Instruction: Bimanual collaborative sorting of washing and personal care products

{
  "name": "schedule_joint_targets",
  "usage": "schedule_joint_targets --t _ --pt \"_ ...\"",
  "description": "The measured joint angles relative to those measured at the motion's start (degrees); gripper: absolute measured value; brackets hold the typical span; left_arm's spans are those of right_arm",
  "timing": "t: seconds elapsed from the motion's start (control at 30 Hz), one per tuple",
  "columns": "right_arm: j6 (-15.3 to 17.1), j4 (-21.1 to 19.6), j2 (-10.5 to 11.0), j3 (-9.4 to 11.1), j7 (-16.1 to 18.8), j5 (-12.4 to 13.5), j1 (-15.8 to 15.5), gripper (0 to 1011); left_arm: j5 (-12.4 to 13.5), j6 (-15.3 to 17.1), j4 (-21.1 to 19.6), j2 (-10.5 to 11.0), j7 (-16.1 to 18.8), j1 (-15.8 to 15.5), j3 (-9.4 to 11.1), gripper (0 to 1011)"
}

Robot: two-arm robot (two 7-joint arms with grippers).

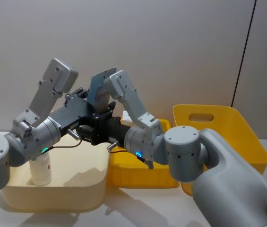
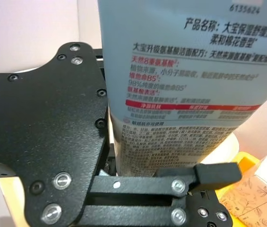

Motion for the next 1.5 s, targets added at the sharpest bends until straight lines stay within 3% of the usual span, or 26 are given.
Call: schedule_joint_targets --t 0.23,0.37,1.07,1.5 --pt "0.41 -1.20 0.59 0.90 -1.94 -0.29 -0.52 676 0.00 0.00 0.00 0.03 0.00 0.00 -0.01 936" --pt "0.94 -2.36 1.24 1.66 -3.41 -0.73 -0.94 676 0.00 0.00 0.00 0.03 0.00 0.00 -0.01 1002" --pt "6.45 -10.56 5.76 7.45 -13.65 -4.03 -3.05 675 0.00 0.00 0.00 0.03 -0.01 0.00 -0.01 1000" --pt "14.86 -13.62 8.51 11.74 -18.23 -5.38 -2.04 675 0.00 -0.01 0.00 0.03 0.00 0.00 -0.01 1000"
